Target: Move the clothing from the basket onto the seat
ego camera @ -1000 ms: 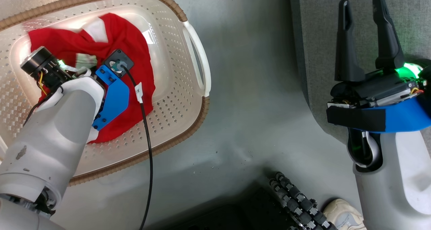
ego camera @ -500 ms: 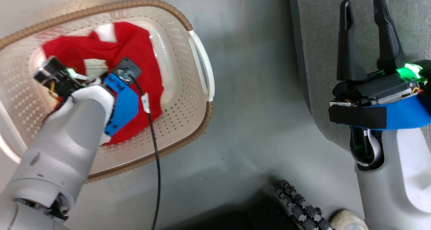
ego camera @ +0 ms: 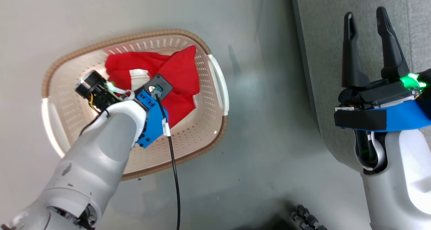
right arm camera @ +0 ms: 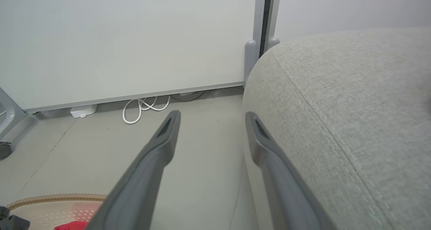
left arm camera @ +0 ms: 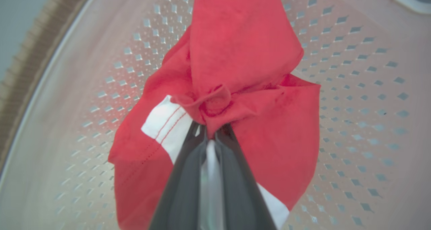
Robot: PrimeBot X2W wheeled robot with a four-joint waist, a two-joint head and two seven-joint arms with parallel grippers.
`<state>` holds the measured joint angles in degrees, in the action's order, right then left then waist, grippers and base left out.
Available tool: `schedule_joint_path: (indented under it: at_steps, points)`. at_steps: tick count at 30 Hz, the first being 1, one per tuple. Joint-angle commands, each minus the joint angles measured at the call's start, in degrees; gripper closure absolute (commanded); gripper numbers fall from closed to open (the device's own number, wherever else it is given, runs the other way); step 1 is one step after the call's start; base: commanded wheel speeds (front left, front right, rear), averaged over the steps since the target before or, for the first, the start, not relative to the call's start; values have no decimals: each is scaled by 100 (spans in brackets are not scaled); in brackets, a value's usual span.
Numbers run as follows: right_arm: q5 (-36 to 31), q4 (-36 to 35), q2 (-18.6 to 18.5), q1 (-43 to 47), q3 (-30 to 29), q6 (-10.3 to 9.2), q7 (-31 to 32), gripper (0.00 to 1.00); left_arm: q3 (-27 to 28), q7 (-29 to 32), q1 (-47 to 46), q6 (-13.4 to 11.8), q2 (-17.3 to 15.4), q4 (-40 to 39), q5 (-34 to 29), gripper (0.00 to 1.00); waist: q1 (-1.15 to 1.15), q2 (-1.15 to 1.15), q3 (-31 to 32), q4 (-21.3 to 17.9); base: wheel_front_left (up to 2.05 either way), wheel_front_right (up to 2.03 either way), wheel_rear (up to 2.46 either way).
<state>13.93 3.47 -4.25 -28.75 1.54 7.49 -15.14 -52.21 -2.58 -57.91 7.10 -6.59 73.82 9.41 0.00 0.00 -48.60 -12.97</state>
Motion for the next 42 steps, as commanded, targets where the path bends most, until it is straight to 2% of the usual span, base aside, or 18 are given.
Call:
schedule_joint_path:
  at_steps: [1,17,29,42]
  points:
    - [-19,26,-53,89,-23,1,-2,0,16,-76,40,23,39,-18,32,100,0,0,264,169,0,0,0]
    - [-181,437,-234,800,-200,1,-1,0,95,-1141,492,36,318,-226,620,100,0,0,1857,737,0,0,0]
    - [-272,691,-237,1411,-224,1,-1,0,288,-1266,1005,37,360,-1104,1130,100,0,0,2956,984,0,0,0]
    - [-327,855,-187,1930,-202,1,-1,0,846,-1268,1651,-97,245,-2304,1131,100,0,0,3861,1091,0,0,0]
